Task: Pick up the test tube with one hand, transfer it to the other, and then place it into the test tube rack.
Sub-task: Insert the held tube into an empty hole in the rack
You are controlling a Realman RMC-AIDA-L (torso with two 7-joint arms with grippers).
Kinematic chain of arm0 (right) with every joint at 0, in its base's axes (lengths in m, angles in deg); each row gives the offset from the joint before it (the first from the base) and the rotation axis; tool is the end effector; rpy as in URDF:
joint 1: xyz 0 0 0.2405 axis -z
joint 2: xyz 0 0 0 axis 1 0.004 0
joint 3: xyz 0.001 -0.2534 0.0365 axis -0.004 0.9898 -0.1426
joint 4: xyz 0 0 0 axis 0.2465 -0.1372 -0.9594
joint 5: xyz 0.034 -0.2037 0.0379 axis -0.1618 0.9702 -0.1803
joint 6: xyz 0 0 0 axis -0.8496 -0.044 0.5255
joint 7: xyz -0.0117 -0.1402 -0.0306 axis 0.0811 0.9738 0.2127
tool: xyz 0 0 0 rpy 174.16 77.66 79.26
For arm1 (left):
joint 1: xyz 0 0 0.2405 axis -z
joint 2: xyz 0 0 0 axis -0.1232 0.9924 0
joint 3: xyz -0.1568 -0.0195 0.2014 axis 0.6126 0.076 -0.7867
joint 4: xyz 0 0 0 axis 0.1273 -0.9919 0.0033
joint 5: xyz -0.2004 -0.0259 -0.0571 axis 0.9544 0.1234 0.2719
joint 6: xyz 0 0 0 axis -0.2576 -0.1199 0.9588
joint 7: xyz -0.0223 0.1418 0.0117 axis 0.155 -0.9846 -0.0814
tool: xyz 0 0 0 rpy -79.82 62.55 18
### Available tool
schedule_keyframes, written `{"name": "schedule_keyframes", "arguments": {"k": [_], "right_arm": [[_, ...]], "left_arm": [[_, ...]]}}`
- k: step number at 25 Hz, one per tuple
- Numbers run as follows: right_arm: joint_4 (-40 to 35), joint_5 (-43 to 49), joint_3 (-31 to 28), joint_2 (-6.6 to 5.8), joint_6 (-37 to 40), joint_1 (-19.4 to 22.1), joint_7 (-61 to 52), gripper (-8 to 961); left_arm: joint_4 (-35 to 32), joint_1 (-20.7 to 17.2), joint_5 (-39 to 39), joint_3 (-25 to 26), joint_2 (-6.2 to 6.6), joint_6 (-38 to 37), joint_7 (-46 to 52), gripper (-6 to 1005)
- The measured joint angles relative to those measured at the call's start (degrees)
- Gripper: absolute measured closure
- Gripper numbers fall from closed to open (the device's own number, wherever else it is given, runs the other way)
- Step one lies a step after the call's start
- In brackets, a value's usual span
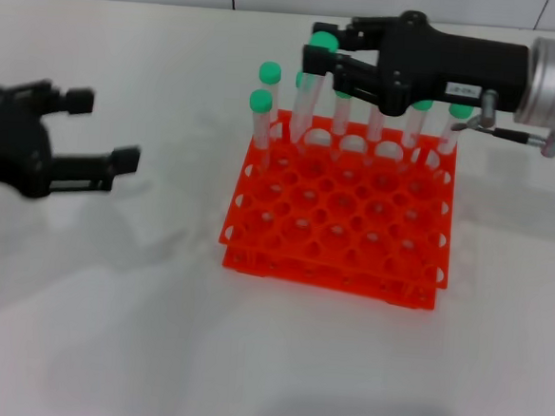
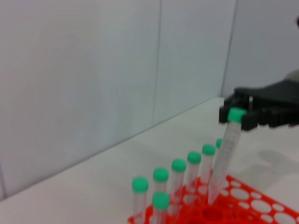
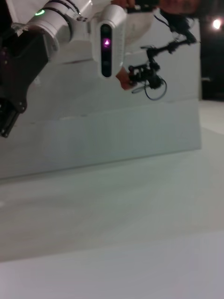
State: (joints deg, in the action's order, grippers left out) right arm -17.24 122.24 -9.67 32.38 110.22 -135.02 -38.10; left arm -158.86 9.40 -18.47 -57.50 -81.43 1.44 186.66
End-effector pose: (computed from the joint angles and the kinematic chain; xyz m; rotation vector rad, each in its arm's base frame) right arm 0.1393 0.3891 -0.0099 -2.7585 0.2239 1.0925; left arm -0.2351 0.2662 0.0966 -2.5236 -0.6033 -0.4835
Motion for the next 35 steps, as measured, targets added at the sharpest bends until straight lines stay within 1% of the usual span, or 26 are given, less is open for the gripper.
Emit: {"name": "schedule_keyframes", "arguments": {"k": [4, 7, 11, 18, 25, 29, 35], "right_arm": [[0.0, 1.9, 0.0, 0.00, -0.7, -2.2, -1.2, 675], [0.0, 3.6, 0.0, 0.17, -2.2, -3.7, -2.5, 675], [-0.1, 5.5, 0.2, 0.60, -4.9, -5.4, -3.9, 674], [0.1, 5.7, 0.8, 1.05, -9.8, -6.1, -6.4, 672], [0.6, 5.1, 0.4, 1.61, -12.1, -4.9, -7.0, 671], [0.7, 5.0, 0.7, 1.97, -12.7, -4.0, -6.6, 670], [2.1, 2.1, 1.2, 2.02, -13.1, -2.9, -4.7, 669]], "left_arm": [[5.0, -3.3, 3.2, 1.1, -0.07, 0.2, -5.5, 105], [9.6, -4.3, 5.5, 2.7, -0.06, -0.4, -9.9, 105], [13.8, -5.0, 6.9, 4.1, -0.01, -0.7, -14.5, 106], [18.1, -3.1, 6.2, 6.4, 0.22, -0.9, -16.1, 106], [18.9, -2.3, 5.8, 6.7, 0.34, -0.6, -16.8, 107], [20.2, -1.0, 4.9, 7.9, 0.35, -0.7, -16.9, 107], [20.9, -0.3, 4.6, 8.1, 0.36, -0.9, -17.2, 107]]}}
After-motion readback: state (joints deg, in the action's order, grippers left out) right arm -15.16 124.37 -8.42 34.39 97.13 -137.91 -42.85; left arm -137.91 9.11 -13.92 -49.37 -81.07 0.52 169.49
